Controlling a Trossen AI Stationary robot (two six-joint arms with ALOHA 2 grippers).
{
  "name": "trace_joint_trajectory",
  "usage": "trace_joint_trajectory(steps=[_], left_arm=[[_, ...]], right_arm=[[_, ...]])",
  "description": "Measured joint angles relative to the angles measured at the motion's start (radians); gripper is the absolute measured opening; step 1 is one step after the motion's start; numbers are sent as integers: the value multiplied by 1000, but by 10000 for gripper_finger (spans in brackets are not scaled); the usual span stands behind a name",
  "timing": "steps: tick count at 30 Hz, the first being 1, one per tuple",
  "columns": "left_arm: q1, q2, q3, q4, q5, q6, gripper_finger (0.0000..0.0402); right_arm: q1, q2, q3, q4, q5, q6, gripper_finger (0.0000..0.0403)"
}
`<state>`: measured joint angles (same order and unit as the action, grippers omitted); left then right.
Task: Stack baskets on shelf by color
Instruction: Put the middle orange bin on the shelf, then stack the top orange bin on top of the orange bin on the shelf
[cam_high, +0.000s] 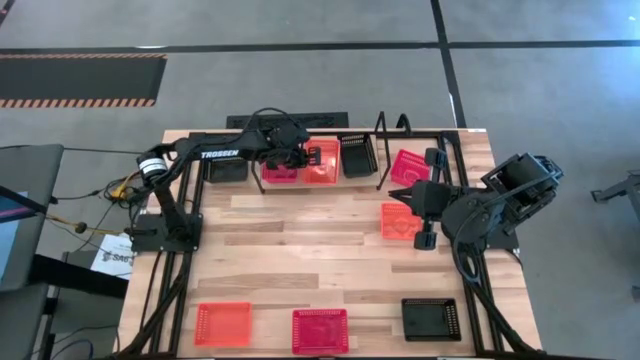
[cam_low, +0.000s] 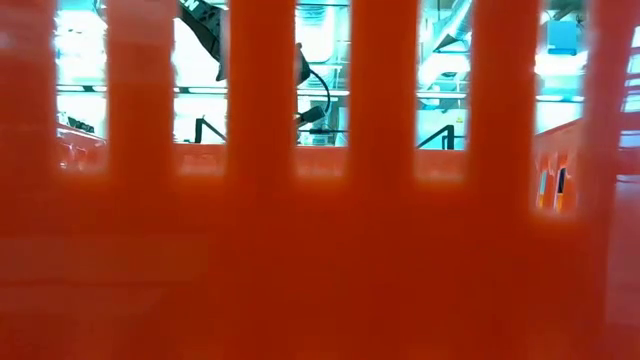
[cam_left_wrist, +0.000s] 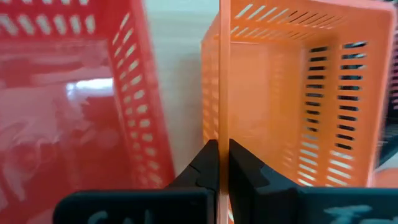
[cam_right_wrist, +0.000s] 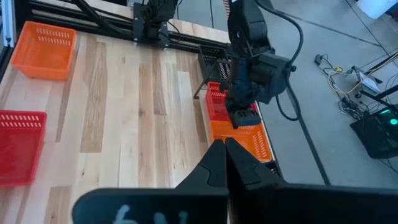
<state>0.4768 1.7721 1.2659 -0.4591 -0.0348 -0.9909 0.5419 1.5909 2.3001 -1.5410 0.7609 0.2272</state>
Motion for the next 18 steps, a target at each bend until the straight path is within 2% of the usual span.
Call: trace_joint_trajectory(steps=[6,15,18], left_arm=[[7,-5,0,29,3,51,9],[9,-6,0,33,10,97,74],[17,-6,15,24,48,110,94]], right_arm=[[0,0,0,0,0,8,3],[0,0,0,0,0,8,3],[0,0,0,0,-2,9,2]])
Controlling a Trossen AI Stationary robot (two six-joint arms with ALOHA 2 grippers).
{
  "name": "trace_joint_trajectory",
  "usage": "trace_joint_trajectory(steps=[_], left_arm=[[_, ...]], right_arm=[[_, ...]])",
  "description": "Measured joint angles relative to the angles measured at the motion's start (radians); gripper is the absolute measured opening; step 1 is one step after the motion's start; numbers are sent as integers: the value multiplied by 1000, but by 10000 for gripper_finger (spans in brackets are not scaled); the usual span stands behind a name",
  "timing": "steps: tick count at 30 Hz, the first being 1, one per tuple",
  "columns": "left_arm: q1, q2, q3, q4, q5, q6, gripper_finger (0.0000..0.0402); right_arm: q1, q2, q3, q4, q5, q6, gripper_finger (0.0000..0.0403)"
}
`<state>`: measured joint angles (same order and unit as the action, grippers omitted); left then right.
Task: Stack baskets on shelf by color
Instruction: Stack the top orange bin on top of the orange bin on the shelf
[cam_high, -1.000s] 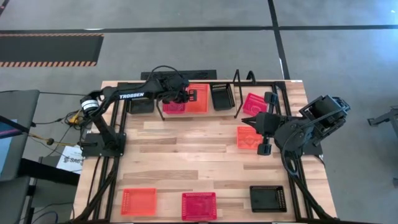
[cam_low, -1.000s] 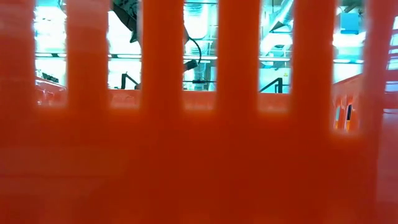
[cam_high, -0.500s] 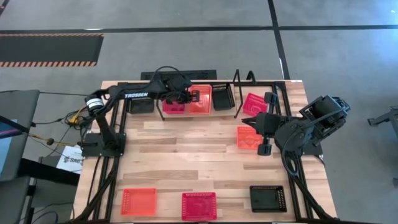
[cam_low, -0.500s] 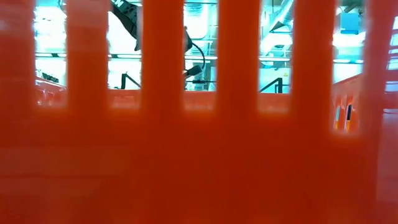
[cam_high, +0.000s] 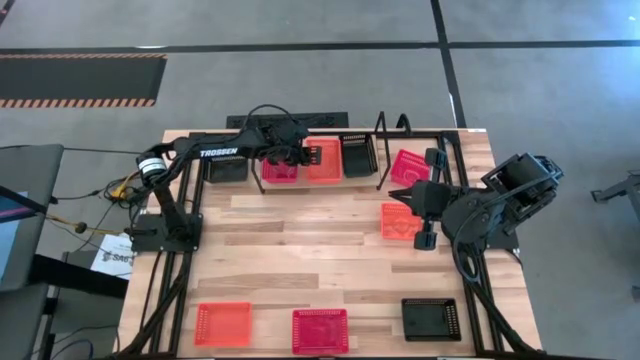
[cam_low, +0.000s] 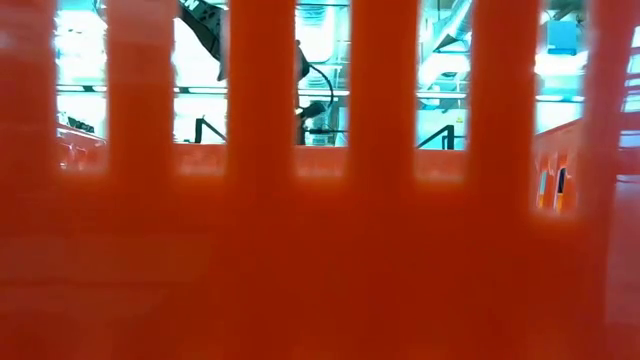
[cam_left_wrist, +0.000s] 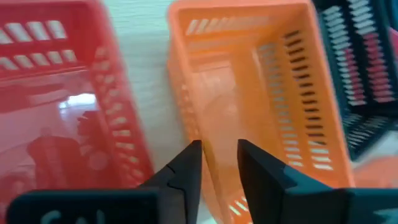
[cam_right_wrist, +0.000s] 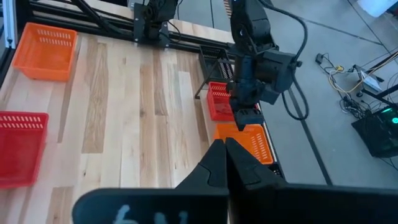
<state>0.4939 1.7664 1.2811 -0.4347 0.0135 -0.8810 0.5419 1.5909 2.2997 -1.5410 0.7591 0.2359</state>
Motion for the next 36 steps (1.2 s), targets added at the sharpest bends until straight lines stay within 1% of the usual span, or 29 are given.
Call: trace_joint_trajectory(steps=[3,7,9,11,16,18,22,25,29,32,36], left_arm=[[23,0,37,-4,104,46,107],[51,-3,111,-57,236,99,113],[55,-16,154,-102,254,134,113],[54,-38,200,-158,244,178,113],[49,-120,323,-392,91,262,113],[44,-161,360,-486,59,283,113],[-36,-277,387,-610,-11,302,113],[-149,-377,387,-691,-134,293,113],[-366,-490,385,-756,-314,223,113],[-521,-543,373,-766,-388,164,113],[-668,-576,356,-786,-446,112,113]], right_arm=[[0,0,0,0,-1,2,2],[0,0,0,-6,-1,2,3],[0,0,0,-22,-1,3,2],[0,0,0,-31,-2,23,2],[0,0,0,-30,-2,37,3],[0,0,0,-30,-3,51,2],[-1,0,-1,-30,-44,55,2],[-10,-1,-27,-31,-77,75,2],[-38,1,-103,-30,-145,127,1],[-72,0,-181,-29,-215,168,1],[-128,0,-310,-12,-317,265,1]])
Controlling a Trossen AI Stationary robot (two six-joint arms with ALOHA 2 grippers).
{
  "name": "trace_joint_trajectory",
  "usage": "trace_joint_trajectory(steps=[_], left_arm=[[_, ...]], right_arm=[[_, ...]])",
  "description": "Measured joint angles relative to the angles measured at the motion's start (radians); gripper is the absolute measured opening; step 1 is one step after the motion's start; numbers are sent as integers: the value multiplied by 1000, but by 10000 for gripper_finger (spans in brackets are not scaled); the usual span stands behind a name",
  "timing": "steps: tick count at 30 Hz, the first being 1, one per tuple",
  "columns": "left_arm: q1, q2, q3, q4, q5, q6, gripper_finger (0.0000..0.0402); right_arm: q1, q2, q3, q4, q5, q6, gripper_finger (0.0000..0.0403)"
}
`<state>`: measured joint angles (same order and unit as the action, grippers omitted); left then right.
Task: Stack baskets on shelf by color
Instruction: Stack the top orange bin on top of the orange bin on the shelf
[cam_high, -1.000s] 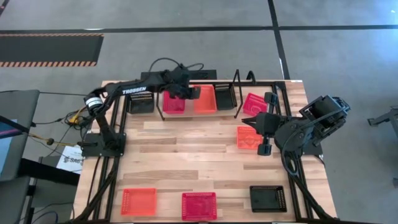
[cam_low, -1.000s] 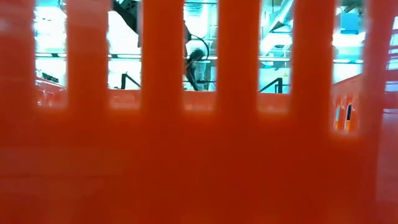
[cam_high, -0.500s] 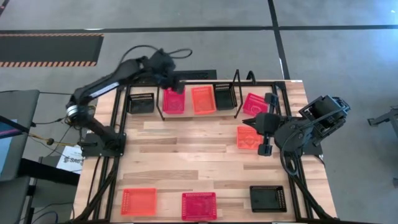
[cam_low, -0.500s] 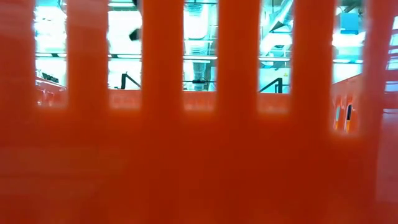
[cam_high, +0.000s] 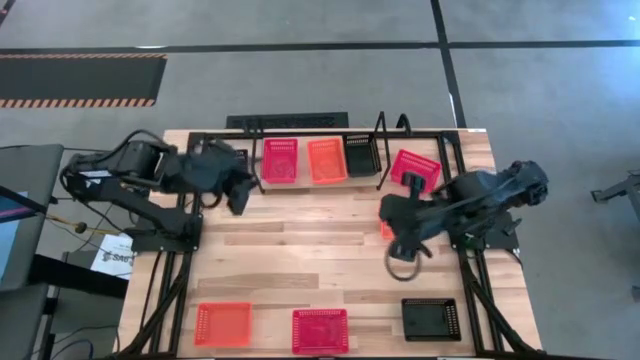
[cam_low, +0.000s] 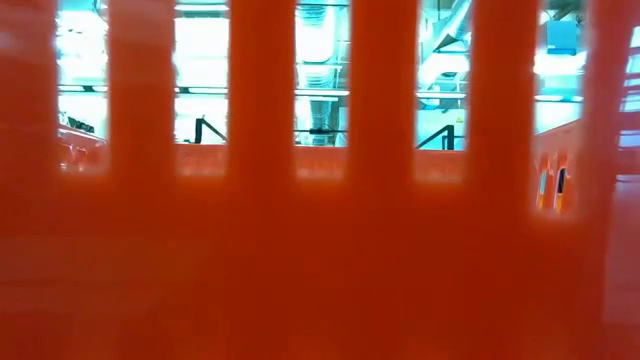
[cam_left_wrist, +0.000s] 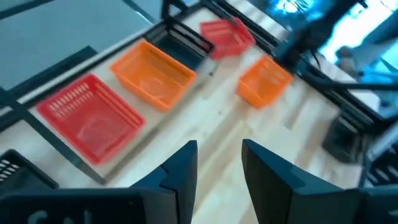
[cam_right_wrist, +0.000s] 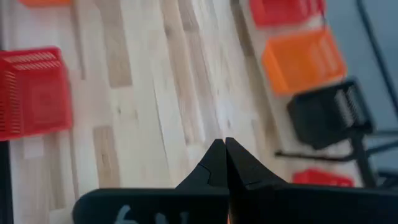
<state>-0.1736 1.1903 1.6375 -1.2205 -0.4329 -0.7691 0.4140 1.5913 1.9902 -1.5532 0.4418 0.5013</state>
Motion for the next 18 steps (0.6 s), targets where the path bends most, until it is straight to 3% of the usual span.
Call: trace_joint_trajectory(steps=[6,18], left_arm=[[-96,19,-5,-66,-2,-38,113],[-120,124,-5,-128,-29,-29,113]], right_arm=[[-47,0,-210,39,-153,145,1],[-110,-6,-541,83,-261,434,0]])
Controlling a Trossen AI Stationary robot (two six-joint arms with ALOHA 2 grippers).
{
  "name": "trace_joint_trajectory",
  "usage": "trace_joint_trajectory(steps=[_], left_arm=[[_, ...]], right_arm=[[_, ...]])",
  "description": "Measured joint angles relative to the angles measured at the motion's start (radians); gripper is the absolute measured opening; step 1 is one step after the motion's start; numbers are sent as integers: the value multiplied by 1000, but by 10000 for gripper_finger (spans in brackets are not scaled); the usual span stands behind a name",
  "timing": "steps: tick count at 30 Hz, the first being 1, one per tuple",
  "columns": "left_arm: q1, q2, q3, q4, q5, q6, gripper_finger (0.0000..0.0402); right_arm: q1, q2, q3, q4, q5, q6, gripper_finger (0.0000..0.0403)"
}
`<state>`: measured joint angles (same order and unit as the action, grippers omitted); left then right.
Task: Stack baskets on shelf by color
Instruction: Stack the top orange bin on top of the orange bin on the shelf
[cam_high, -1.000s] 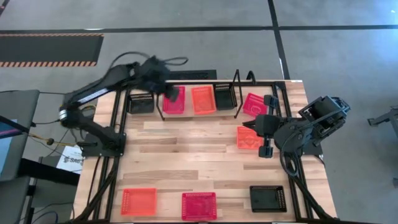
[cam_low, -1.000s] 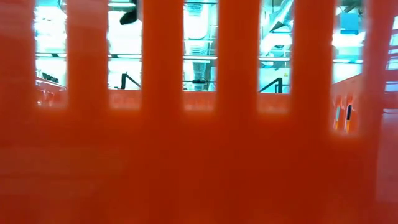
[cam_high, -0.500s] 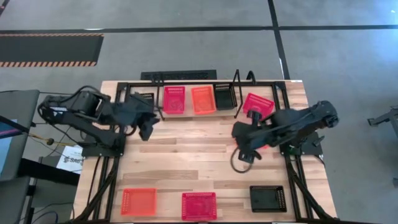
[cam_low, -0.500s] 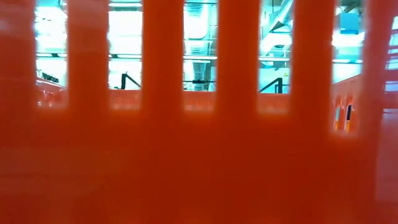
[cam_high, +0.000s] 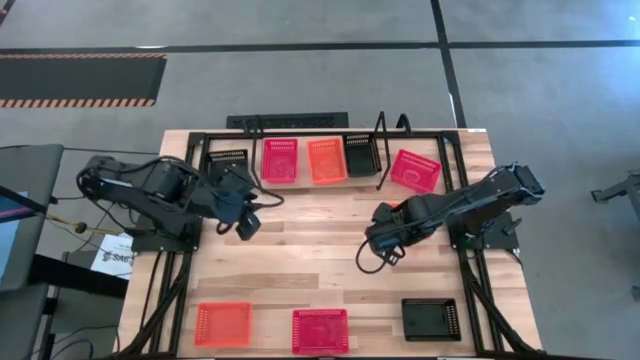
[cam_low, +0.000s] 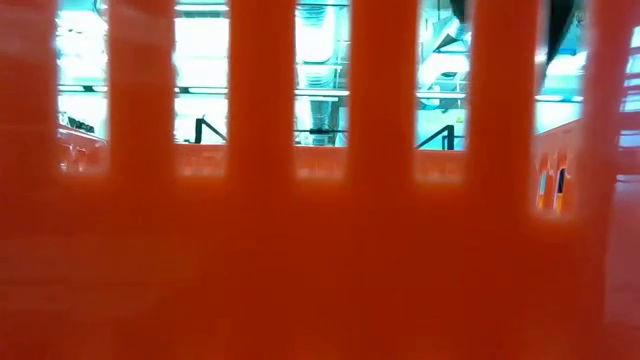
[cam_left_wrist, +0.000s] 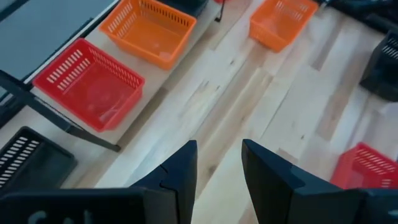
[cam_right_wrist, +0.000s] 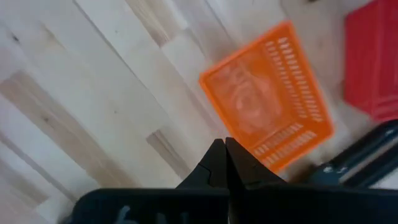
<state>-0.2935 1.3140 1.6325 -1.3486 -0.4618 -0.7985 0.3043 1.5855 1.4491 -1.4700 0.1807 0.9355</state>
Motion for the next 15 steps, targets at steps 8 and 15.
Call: trace_joint_trajectory(steps=[8,15], left_arm=[[1,60,0,-4,-25,40,113],[3,74,0,-19,-59,49,113]], right_arm=[[-53,-92,-219,478,-37,3,0],[-46,-176,-341,499,-118,58,0]])
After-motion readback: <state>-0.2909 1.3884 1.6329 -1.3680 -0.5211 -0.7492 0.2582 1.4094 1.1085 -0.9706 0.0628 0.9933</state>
